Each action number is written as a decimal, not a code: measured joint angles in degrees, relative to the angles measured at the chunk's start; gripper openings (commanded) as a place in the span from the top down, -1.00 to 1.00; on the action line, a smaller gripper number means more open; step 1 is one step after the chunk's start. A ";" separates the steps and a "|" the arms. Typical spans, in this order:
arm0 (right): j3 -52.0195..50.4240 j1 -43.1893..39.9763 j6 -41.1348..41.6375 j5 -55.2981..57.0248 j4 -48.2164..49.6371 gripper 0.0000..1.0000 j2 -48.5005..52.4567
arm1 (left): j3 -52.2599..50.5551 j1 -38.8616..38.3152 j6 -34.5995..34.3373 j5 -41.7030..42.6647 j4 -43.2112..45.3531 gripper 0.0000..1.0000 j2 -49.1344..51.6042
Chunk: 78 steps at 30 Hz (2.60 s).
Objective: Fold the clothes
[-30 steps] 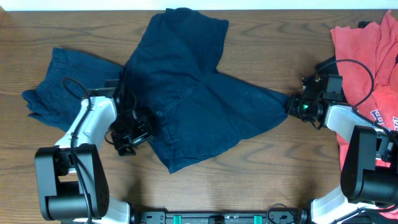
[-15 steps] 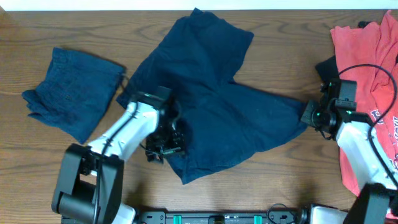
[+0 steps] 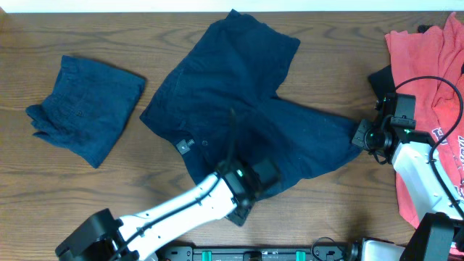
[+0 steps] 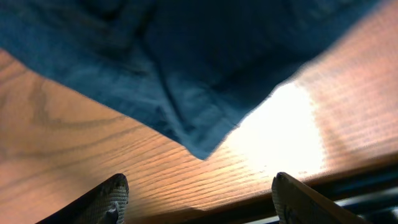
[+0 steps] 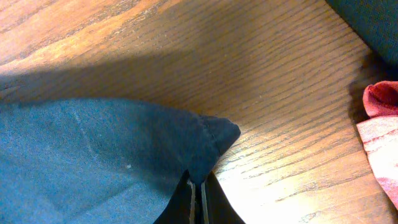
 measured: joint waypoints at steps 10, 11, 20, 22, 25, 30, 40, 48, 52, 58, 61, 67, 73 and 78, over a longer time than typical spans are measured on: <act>0.00 0.00 0.00 0.17 -0.90 0.98 0.02 | -4.92 -6.05 6.49 -1.81 3.52 -0.57 2.91; 0.00 0.00 0.00 0.20 -0.90 0.98 0.02 | -5.16 -6.05 6.99 -2.01 3.45 -0.57 3.32; 0.00 0.00 0.00 0.20 -1.38 0.98 0.02 | -5.25 -6.05 10.32 -2.32 3.50 -0.69 4.15; 0.00 0.00 0.00 0.20 -1.40 0.98 0.02 | -5.25 -6.05 11.02 -3.19 3.54 -0.69 4.17; 0.00 0.00 0.00 0.20 -1.40 0.98 0.02 | -4.98 -6.05 11.61 -6.12 3.85 -0.70 4.20; 0.00 0.00 0.00 0.20 -1.42 0.98 0.02 | -4.79 -6.05 14.64 -8.76 6.45 -0.77 4.42; 0.00 0.00 0.00 0.20 -1.51 0.98 0.02 | -4.79 -6.05 17.46 -9.51 10.51 -0.33 9.42; 0.00 0.00 0.00 0.20 -1.75 0.98 0.02 | -4.81 -6.05 18.56 -9.49 10.51 0.82 12.20; 0.00 0.00 0.00 0.17 -2.67 0.98 0.02 | -4.20 -6.05 18.62 -9.68 7.19 0.88 12.20; -0.02 -1.44 0.09 -0.02 -6.54 0.98 -2.16 | 1.01 -6.05 15.93 -9.27 -3.28 0.88 7.65; 0.00 -3.80 0.26 0.04 -10.08 0.98 -8.09 | 3.72 -6.05 14.10 -7.21 -5.70 0.88 0.50; 3.28 -8.85 0.24 0.22 -17.00 0.98 -20.85 | 5.84 -6.05 11.50 -1.27 -5.35 0.88 -16.15; 10.93 -9.14 -0.55 -0.94 -20.52 0.98 -27.89 | 5.86 -6.05 4.74 -2.51 -5.14 0.88 -29.77; 14.05 -5.22 -2.82 -6.23 -12.33 0.98 -27.74 | 5.86 -6.05 -2.64 -12.09 -4.66 0.88 -34.99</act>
